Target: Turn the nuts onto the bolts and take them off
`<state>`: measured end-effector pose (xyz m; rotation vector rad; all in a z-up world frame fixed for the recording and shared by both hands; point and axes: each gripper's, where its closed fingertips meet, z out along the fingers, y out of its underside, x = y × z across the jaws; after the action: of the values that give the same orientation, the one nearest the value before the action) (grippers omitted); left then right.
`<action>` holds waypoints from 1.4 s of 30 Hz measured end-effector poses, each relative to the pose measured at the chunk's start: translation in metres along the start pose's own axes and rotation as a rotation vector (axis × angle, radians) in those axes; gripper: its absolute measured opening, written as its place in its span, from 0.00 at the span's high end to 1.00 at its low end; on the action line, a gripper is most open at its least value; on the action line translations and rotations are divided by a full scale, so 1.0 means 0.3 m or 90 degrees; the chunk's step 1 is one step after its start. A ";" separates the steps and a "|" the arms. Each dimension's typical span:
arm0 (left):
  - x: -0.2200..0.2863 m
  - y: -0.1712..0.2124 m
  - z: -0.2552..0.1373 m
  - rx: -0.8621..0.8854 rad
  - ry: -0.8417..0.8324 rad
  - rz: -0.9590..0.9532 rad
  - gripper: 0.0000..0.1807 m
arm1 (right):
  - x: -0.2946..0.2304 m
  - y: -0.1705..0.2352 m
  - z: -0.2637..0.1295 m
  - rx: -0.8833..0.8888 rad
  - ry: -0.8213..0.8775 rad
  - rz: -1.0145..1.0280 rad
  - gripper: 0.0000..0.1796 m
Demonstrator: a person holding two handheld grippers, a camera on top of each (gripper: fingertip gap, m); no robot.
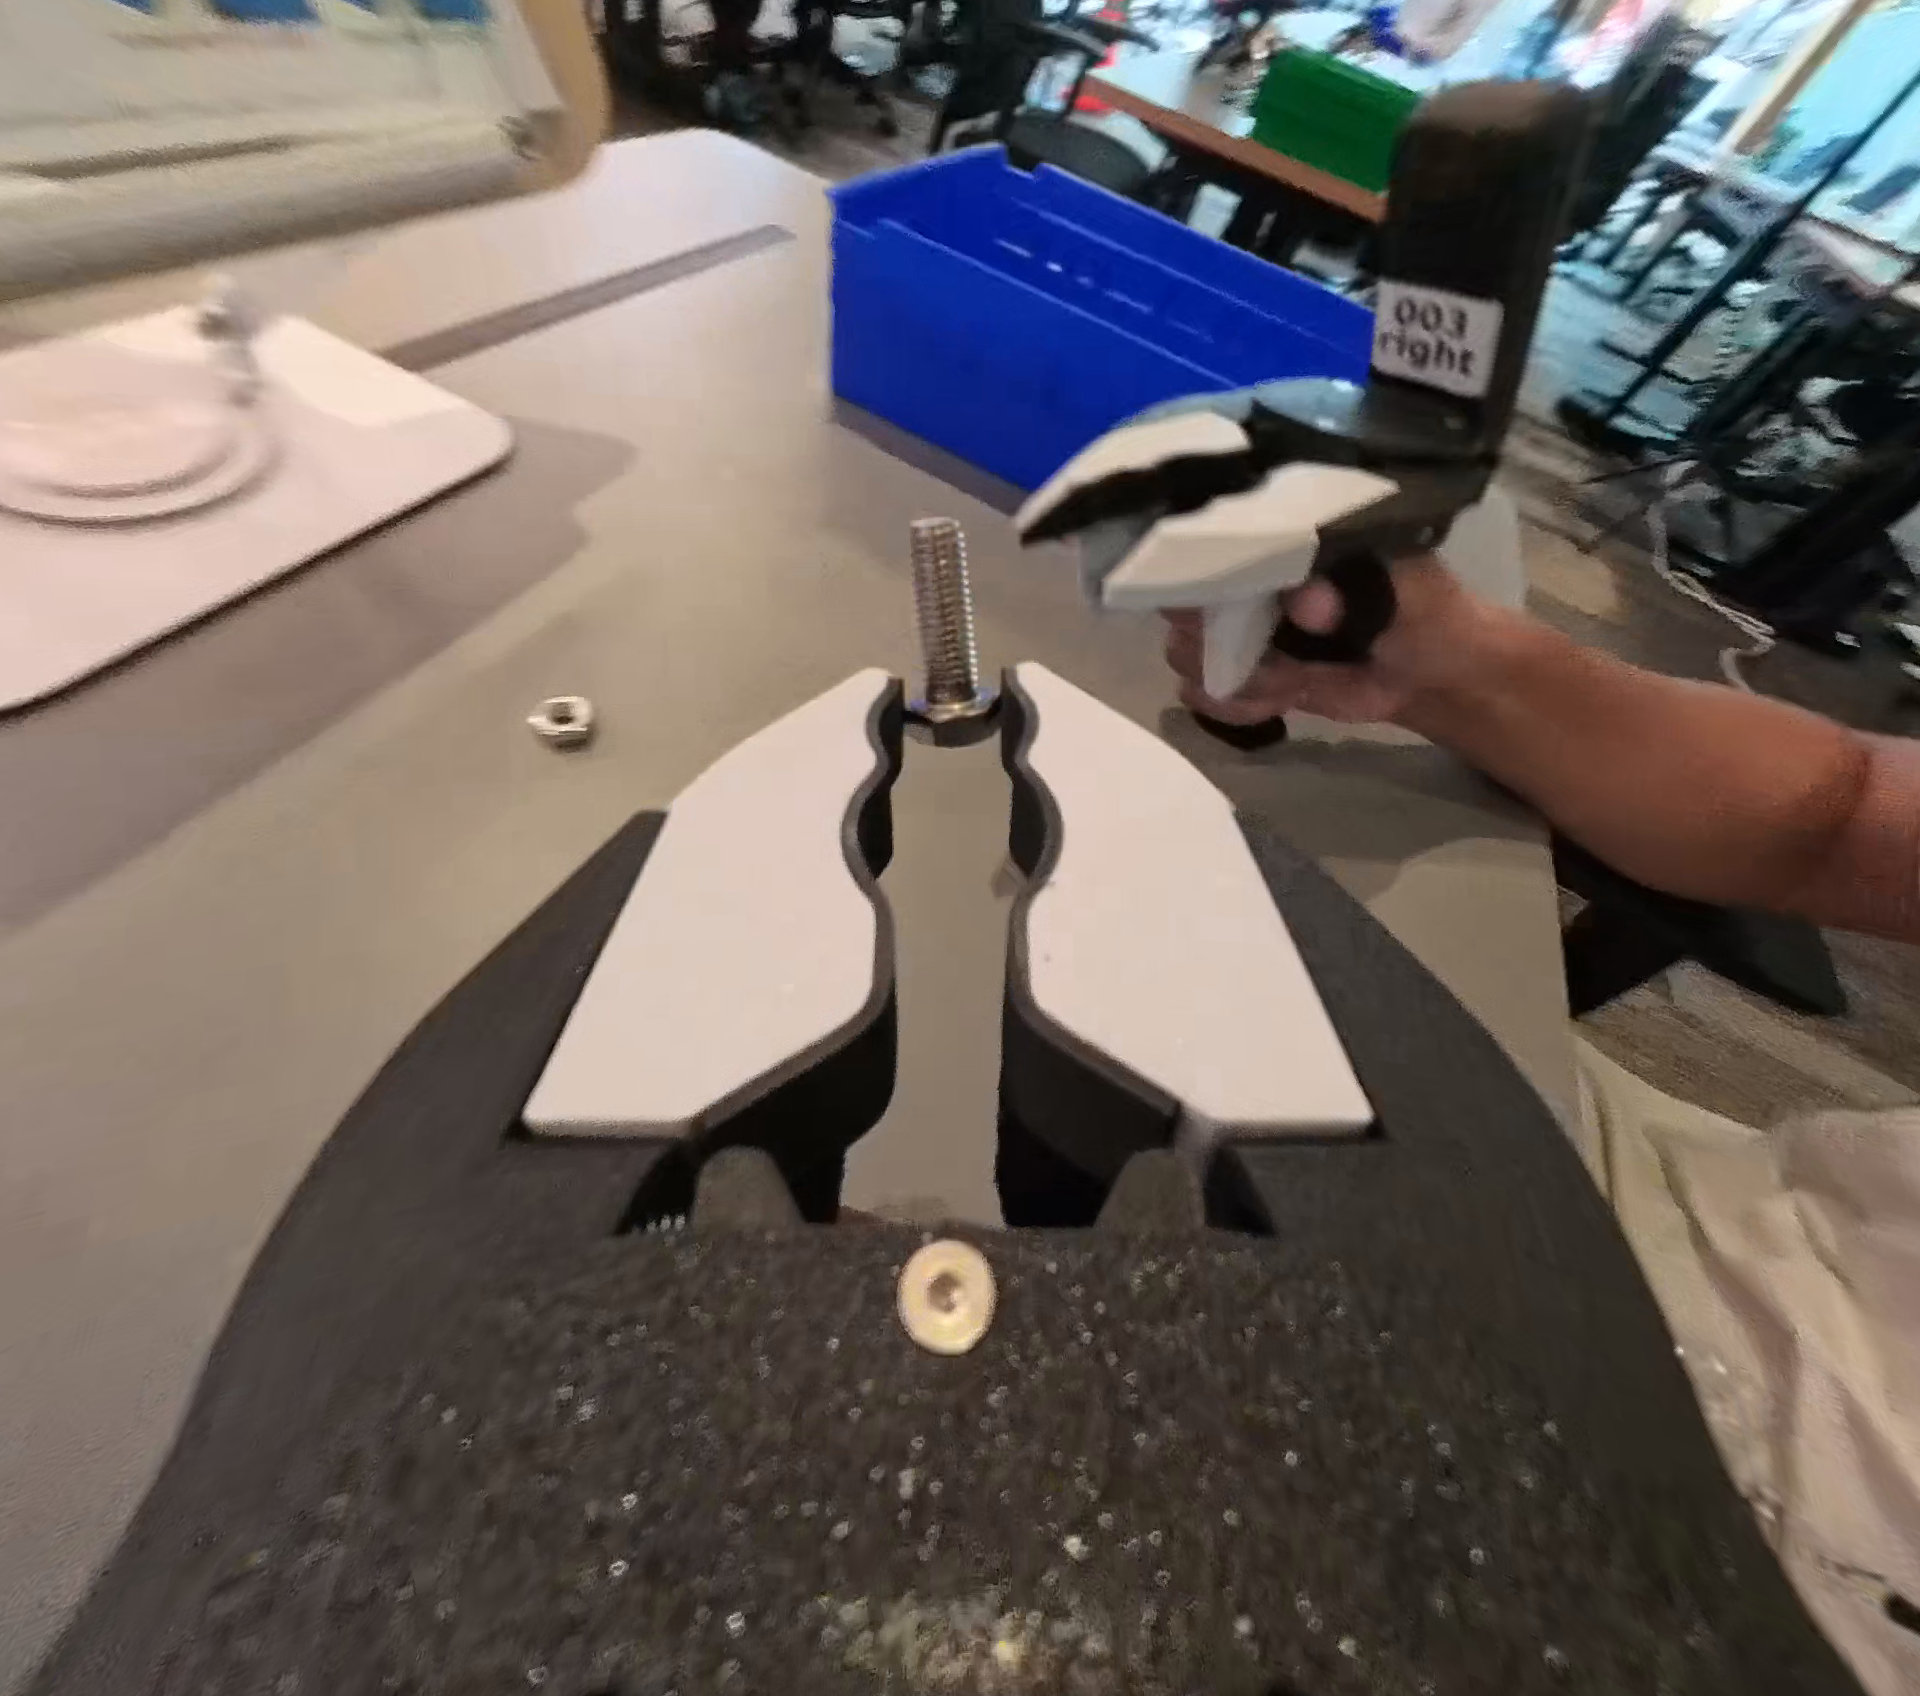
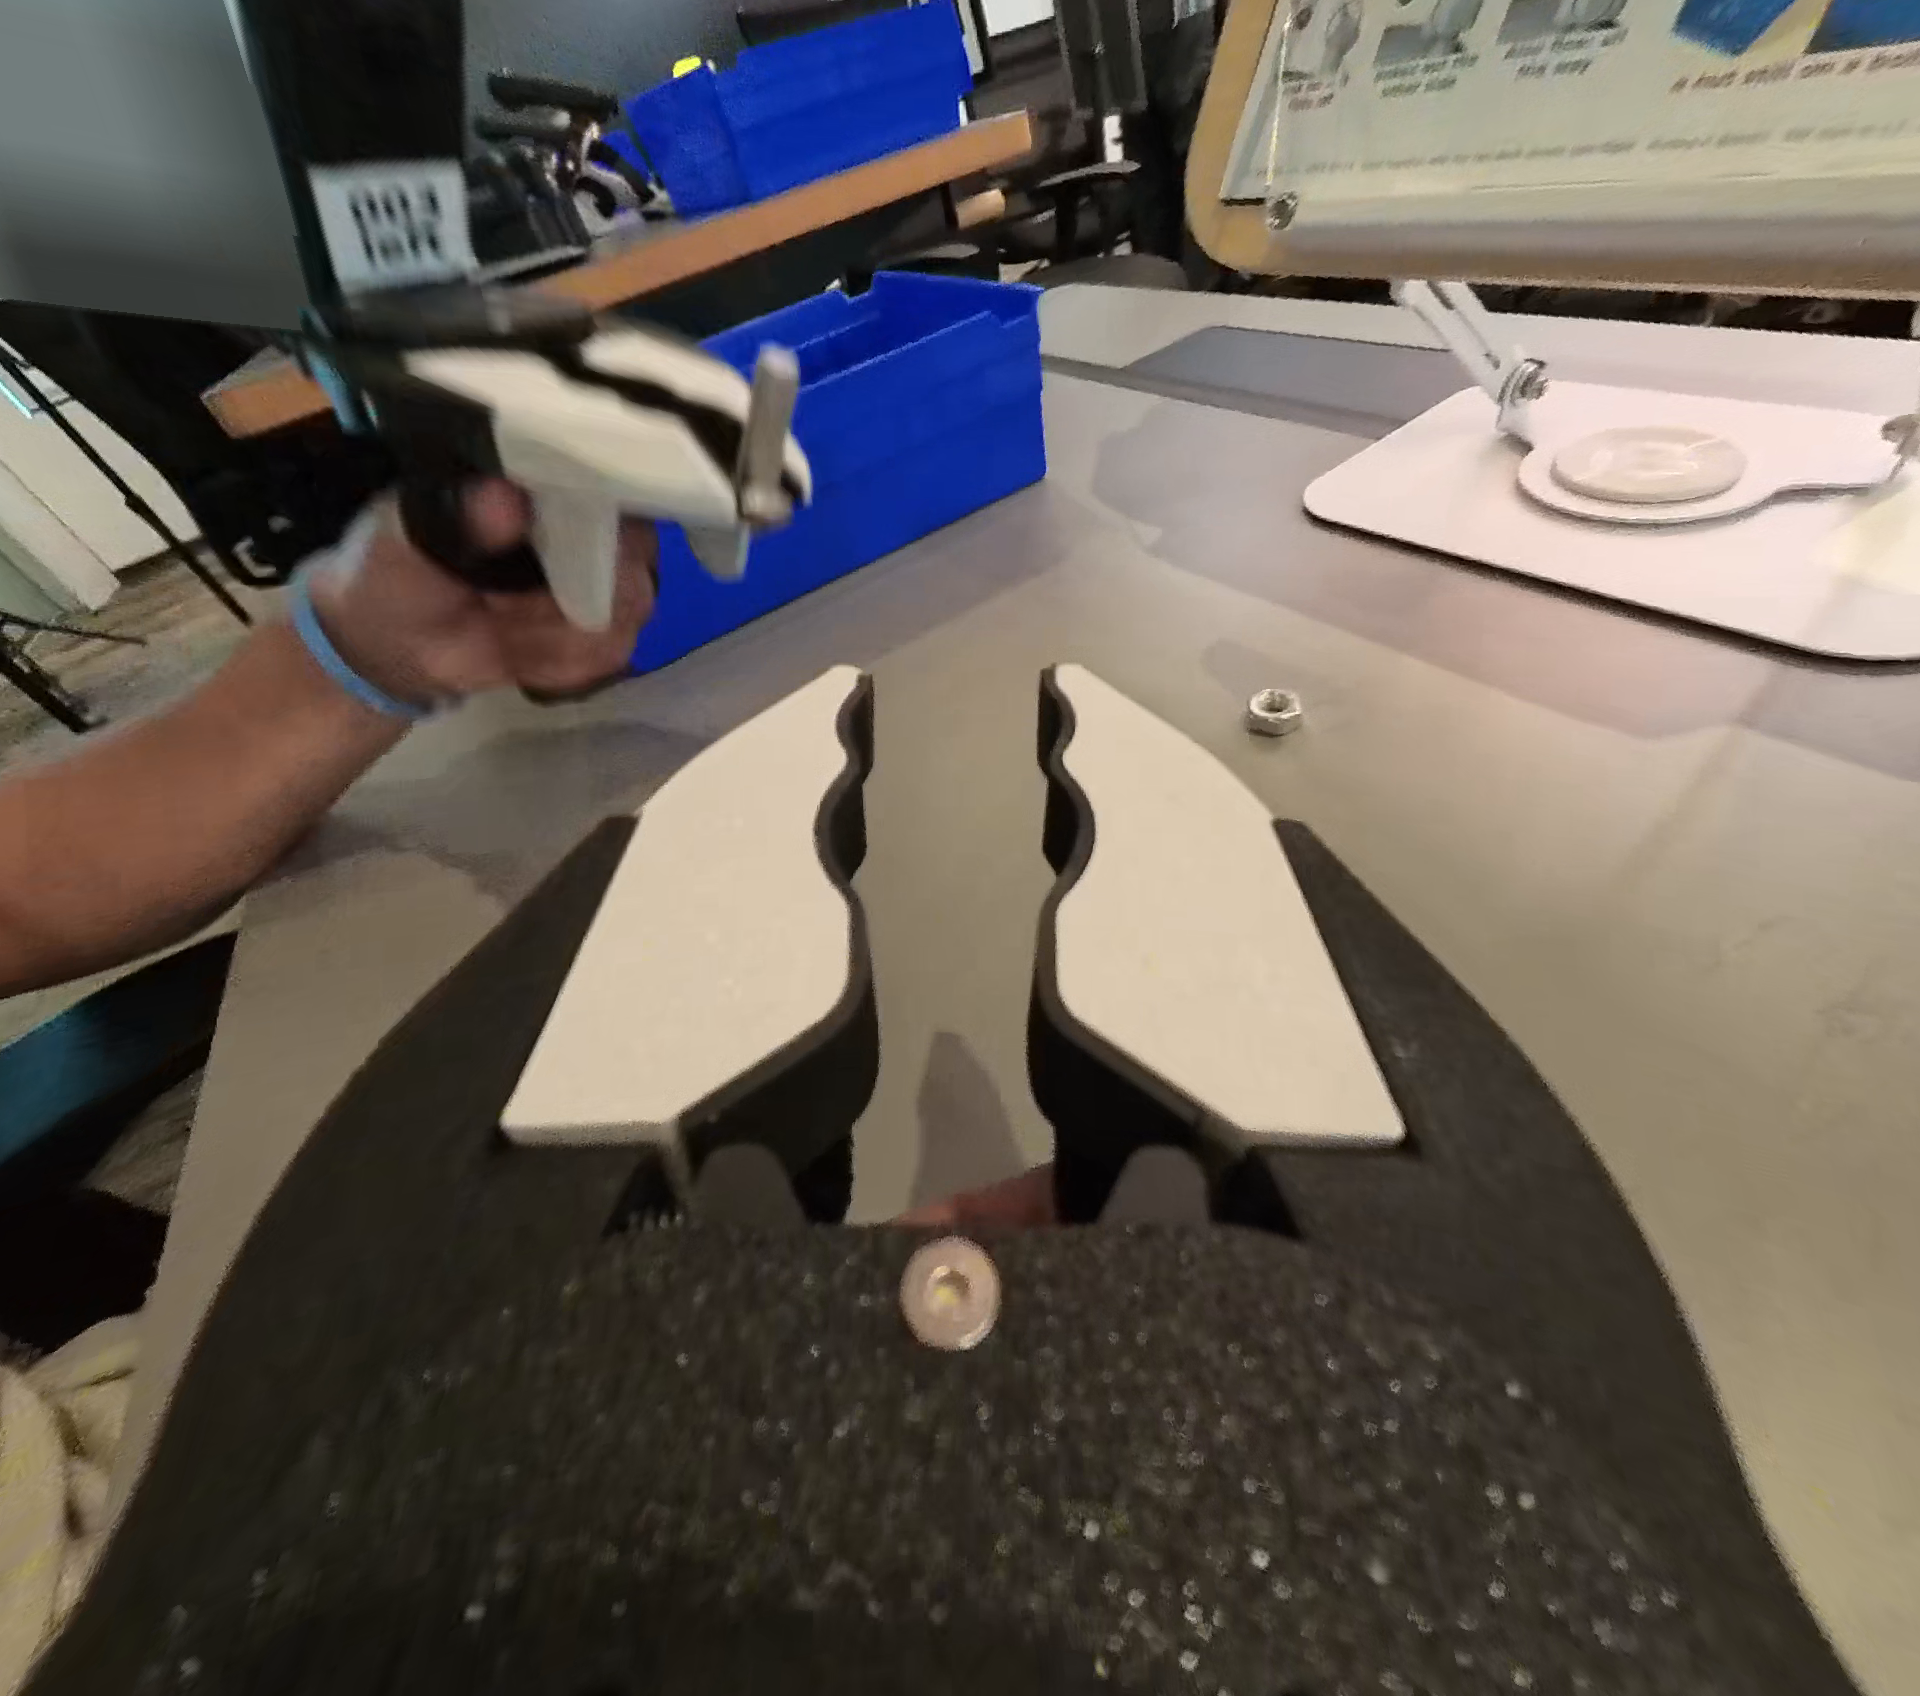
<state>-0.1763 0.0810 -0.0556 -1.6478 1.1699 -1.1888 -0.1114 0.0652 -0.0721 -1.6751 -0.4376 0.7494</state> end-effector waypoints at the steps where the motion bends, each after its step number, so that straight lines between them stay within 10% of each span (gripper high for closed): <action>1: 0.007 0.035 0.025 0.000 0.014 -0.002 0.90 | 0.004 -0.002 -0.002 0.004 -0.002 0.007 0.83; 42: 0.101 0.165 0.087 -0.017 0.113 0.094 0.90 | -0.127 0.044 0.073 -0.048 -0.085 0.007 0.84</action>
<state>-0.1585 0.0401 -0.1008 -1.4703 1.3983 -1.2478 -0.1552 0.0532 -0.0779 -1.7054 -0.5564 0.8657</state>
